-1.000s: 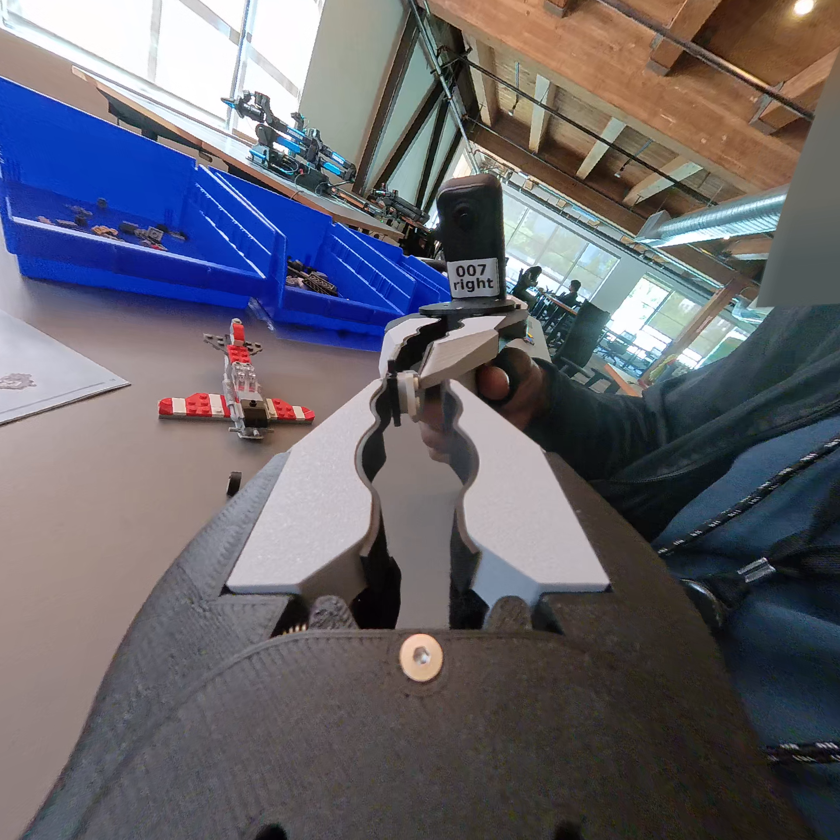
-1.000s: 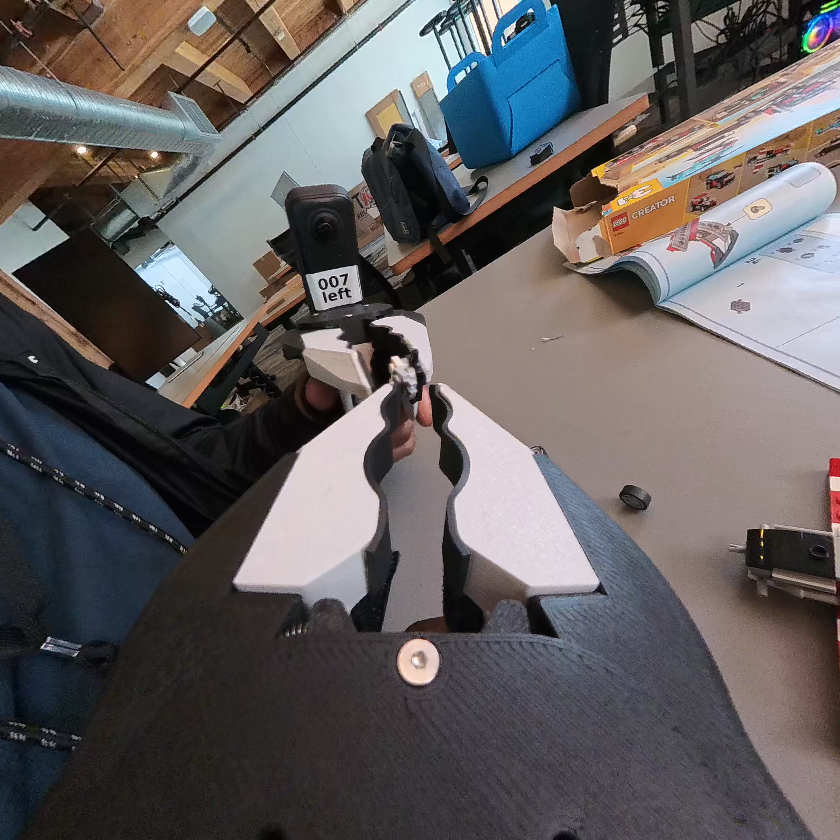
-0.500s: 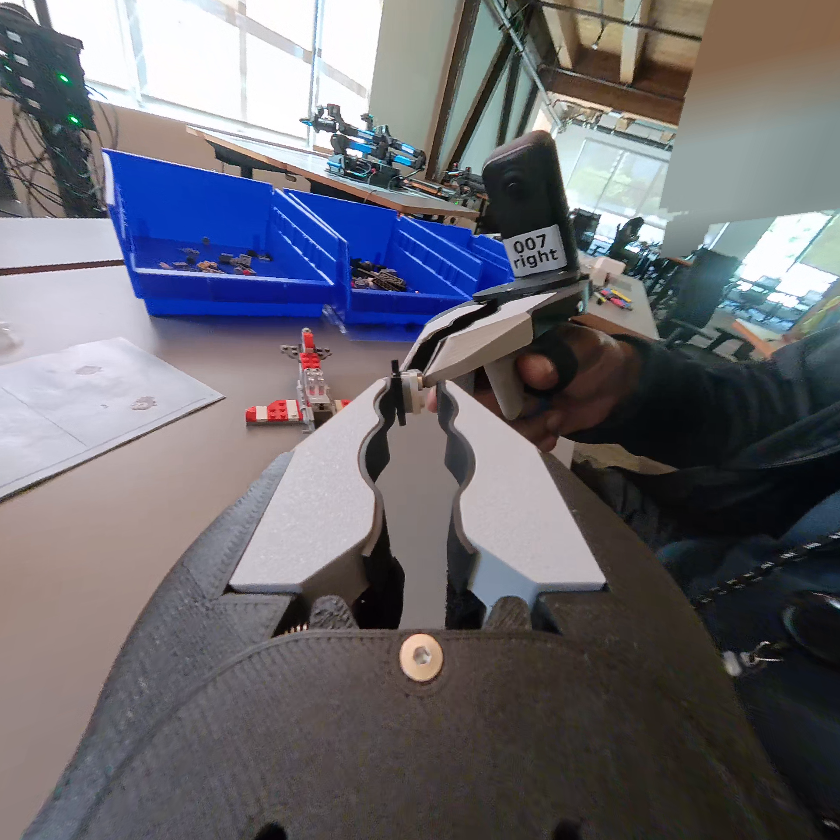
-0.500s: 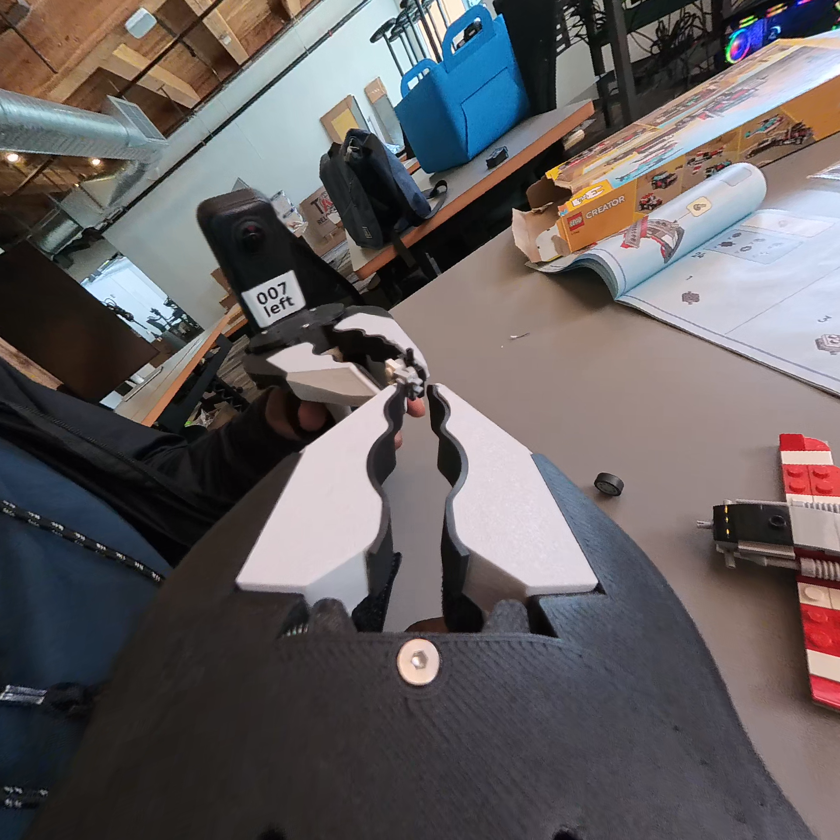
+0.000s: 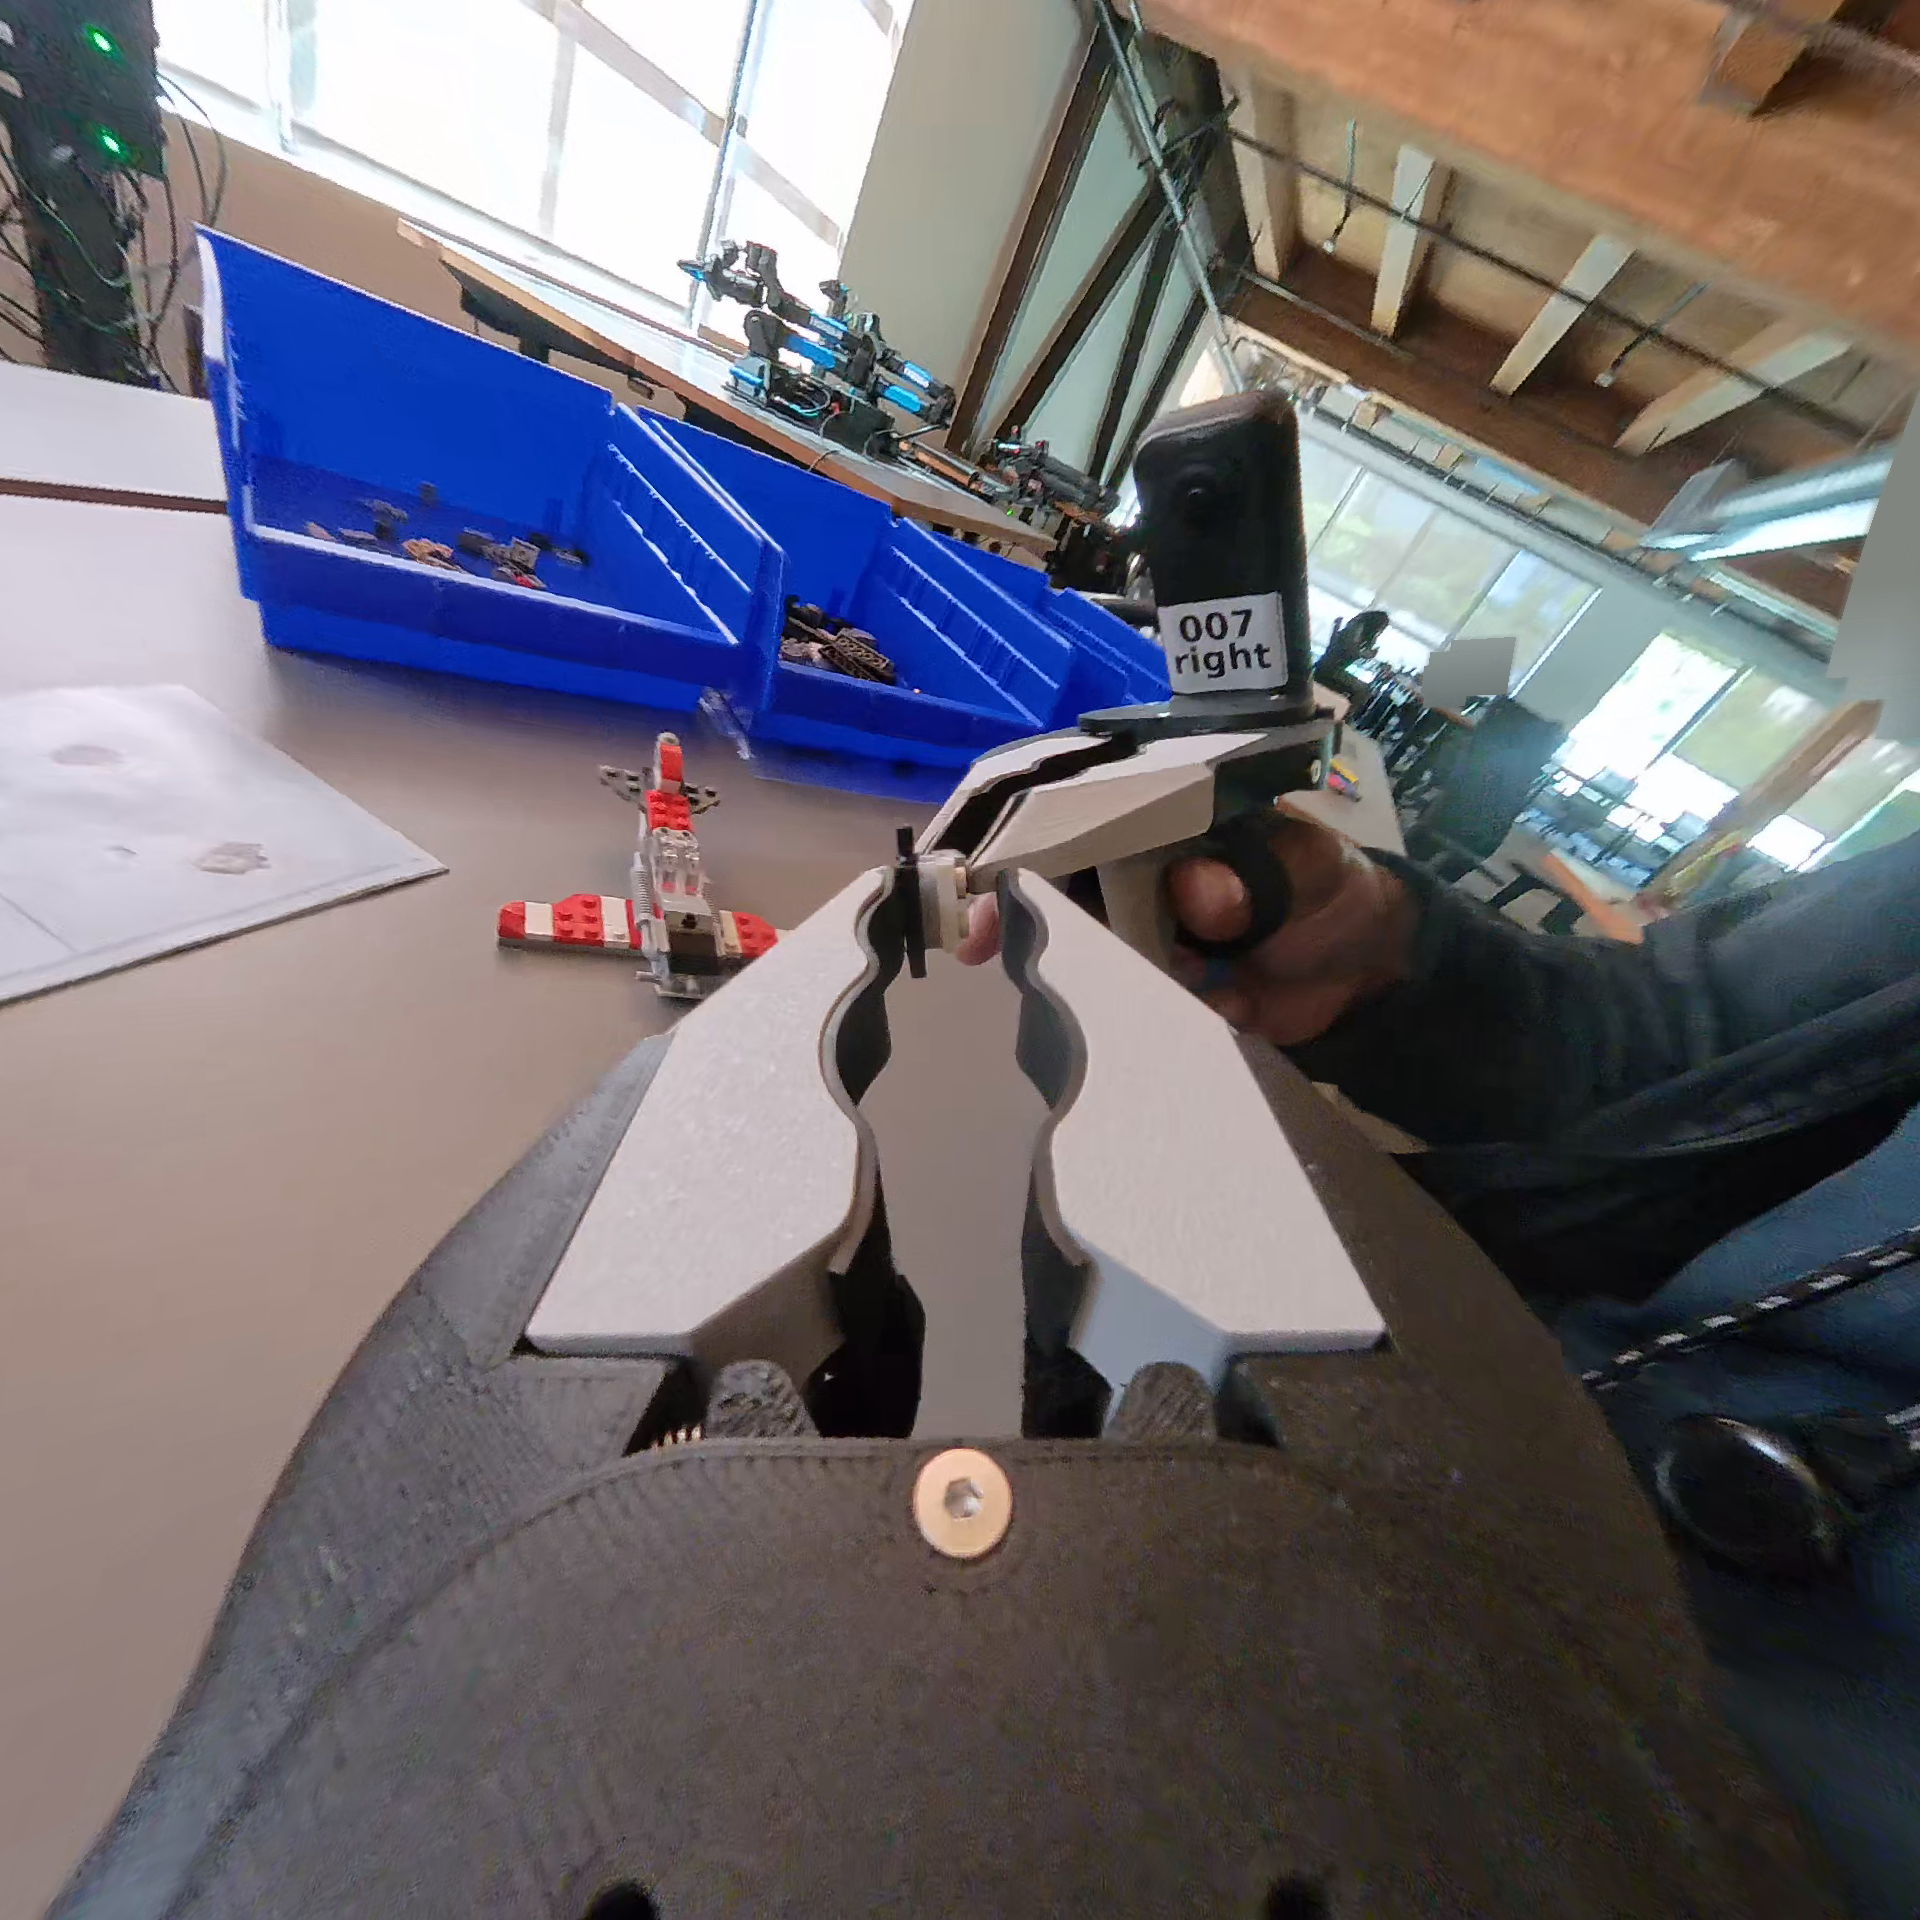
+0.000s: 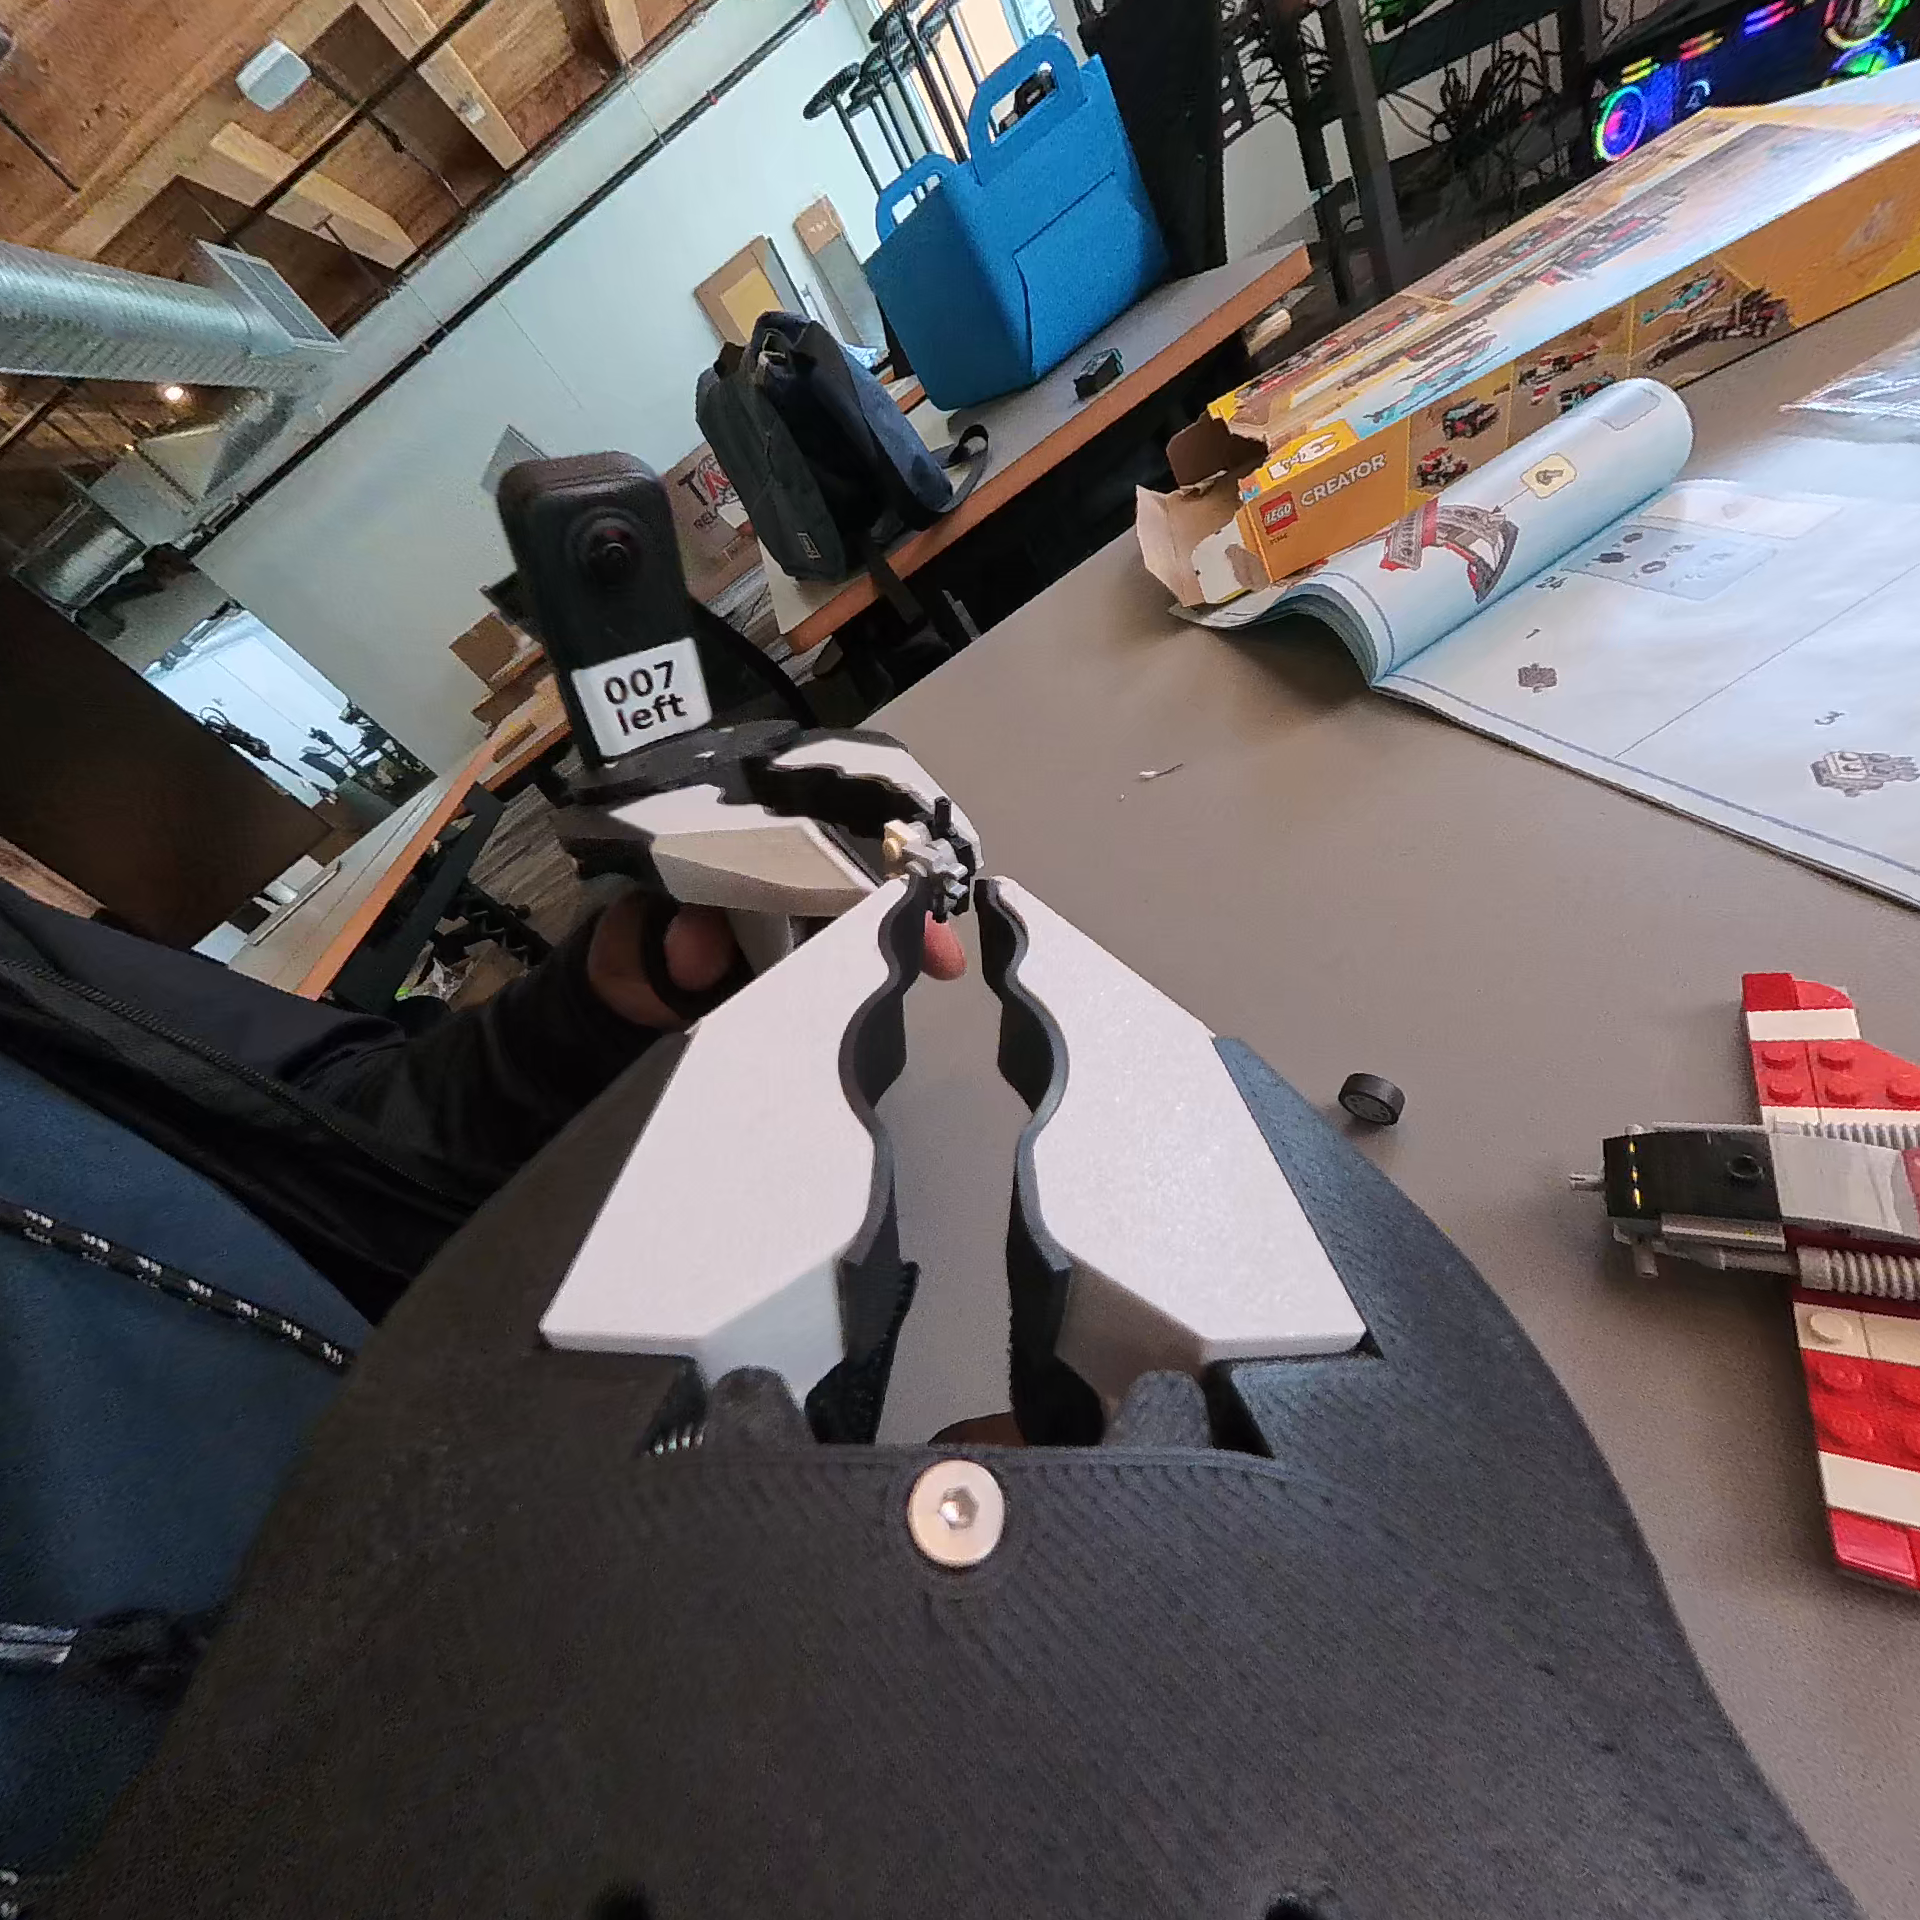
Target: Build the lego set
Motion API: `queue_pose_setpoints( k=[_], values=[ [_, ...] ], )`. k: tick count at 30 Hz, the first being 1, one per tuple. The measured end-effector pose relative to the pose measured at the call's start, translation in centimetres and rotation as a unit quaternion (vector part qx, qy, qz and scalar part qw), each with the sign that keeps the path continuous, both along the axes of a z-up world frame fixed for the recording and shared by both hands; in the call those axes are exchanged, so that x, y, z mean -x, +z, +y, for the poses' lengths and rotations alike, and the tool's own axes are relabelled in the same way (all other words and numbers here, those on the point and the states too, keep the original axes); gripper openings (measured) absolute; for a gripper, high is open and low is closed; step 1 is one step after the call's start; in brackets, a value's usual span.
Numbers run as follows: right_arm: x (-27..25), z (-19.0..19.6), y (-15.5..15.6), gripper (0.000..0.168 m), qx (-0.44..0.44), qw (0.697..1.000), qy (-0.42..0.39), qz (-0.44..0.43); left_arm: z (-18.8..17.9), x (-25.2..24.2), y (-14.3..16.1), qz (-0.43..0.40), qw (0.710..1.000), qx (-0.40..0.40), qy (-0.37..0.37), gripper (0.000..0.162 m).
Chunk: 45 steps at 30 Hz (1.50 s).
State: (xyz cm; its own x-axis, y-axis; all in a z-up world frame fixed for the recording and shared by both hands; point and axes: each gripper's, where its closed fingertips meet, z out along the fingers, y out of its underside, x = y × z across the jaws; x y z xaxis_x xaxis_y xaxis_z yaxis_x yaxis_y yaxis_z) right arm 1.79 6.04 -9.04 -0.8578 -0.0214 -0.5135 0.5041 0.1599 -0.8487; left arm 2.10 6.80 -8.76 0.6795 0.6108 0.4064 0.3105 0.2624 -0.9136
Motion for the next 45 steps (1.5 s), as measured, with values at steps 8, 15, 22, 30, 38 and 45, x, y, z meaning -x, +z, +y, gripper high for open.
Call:
queue_pose_setpoints(
  k=[8,15,22,30,38,45],
  values=[
    [0.0,0.0,0.1,0.011,0.006,1.000,0.000,-0.009,0.0,0.0,0.2,-0.016,0.999,-0.036,-0.010,0.018],
    [0.1,-0.1,0.1,0.014,0.010,1.000,-0.003,-0.018,0.1,0.1,0.6,-0.010,0.999,-0.042,-0.005,0.020],
    [0.1,-0.1,0.2,0.015,0.015,0.999,-0.004,-0.029,0.1,0.0,0.5,0.003,1.000,-0.022,-0.001,0.020],
    [-0.4,0.0,0.3,0.016,0.022,0.998,0.016,-0.058,0.2,-0.6,0.5,0.042,0.999,0.030,0.003,0.019],
    [-0.8,0.1,0.4,0.016,0.022,0.997,0.039,-0.068,0.3,-1.1,0.4,0.057,0.997,0.054,-0.007,0.017],
    [-1.3,0.3,0.5,0.012,0.021,0.995,0.057,-0.075,0.4,-1.4,0.3,0.073,0.994,0.077,-0.011,0.016]
  ],
)
